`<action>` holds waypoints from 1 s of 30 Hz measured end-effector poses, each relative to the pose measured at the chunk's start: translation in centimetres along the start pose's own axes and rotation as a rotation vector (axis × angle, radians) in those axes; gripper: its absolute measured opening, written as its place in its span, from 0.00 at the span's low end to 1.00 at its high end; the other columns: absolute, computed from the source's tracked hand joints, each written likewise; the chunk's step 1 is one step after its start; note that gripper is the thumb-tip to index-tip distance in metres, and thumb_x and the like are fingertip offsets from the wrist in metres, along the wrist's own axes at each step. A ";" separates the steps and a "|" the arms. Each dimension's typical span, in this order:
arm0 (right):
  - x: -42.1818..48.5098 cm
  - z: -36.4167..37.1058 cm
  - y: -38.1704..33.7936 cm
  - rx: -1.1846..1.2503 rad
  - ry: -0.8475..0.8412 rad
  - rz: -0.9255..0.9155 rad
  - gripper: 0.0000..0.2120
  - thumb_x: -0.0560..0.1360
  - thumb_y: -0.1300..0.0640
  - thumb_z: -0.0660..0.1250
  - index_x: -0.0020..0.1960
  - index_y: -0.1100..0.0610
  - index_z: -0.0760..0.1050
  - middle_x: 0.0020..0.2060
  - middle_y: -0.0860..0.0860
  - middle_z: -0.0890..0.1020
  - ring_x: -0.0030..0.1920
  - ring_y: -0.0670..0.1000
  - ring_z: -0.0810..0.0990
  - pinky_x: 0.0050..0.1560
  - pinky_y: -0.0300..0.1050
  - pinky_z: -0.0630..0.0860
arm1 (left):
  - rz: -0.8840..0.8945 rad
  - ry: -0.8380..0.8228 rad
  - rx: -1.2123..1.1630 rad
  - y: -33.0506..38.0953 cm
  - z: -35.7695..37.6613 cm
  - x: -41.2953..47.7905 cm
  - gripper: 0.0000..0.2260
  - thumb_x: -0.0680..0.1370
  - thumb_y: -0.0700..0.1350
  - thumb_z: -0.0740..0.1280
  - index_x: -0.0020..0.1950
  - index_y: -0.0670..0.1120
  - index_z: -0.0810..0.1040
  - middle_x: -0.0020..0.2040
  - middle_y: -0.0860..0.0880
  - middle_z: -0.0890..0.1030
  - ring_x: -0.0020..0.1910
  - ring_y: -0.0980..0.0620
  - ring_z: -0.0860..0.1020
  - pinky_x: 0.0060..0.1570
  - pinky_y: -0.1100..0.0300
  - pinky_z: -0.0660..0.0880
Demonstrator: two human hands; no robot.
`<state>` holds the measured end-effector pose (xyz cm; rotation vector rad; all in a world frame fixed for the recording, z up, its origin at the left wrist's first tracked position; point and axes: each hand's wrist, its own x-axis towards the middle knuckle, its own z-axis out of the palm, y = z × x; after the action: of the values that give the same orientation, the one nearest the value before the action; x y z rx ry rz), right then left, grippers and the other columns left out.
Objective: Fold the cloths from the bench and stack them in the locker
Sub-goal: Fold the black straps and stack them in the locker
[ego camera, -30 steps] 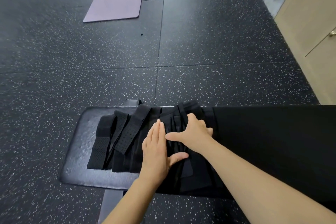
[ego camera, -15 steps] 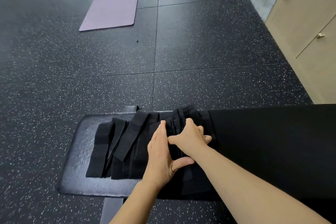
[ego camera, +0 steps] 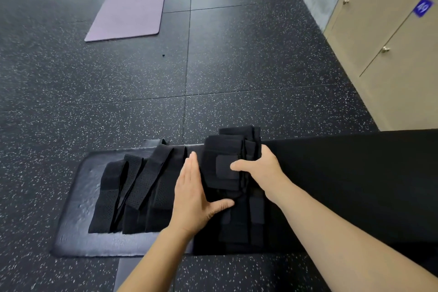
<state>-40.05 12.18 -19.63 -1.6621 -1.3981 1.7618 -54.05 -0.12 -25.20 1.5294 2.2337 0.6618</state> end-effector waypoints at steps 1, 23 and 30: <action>0.0 -0.5 -0.1 0.025 0.007 -0.014 0.28 0.53 0.54 0.80 0.51 0.54 0.75 0.48 0.51 0.83 0.50 0.53 0.82 0.55 0.56 0.79 | -0.022 -0.014 -0.002 0.3 0.0 0.1 0.63 0.59 0.73 0.71 0.79 0.41 0.43 0.79 0.47 0.49 0.79 0.48 0.49 0.76 0.54 0.49; -7.0 -15.6 -2.4 0.174 -0.110 -0.161 0.17 0.69 0.68 0.70 0.57 0.57 0.78 0.49 0.52 0.85 0.46 0.47 0.84 0.37 0.33 0.76 | -0.410 -0.681 -1.353 19.7 -2.6 3.8 0.22 0.74 0.52 0.67 0.63 0.40 0.80 0.57 0.40 0.82 0.50 0.45 0.82 0.53 0.51 0.79; -12.4 -24.4 -0.4 -0.008 0.281 -0.185 0.36 0.62 0.51 0.77 0.67 0.49 0.69 0.57 0.49 0.79 0.58 0.49 0.79 0.62 0.51 0.76 | -0.371 -0.789 -1.321 29.5 1.2 2.4 0.19 0.76 0.48 0.68 0.64 0.40 0.78 0.56 0.39 0.83 0.47 0.44 0.84 0.41 0.52 0.81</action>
<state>-15.19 12.61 -8.19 -1.6507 -1.3793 1.3643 -31.58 11.36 -9.74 0.4917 0.9637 0.8952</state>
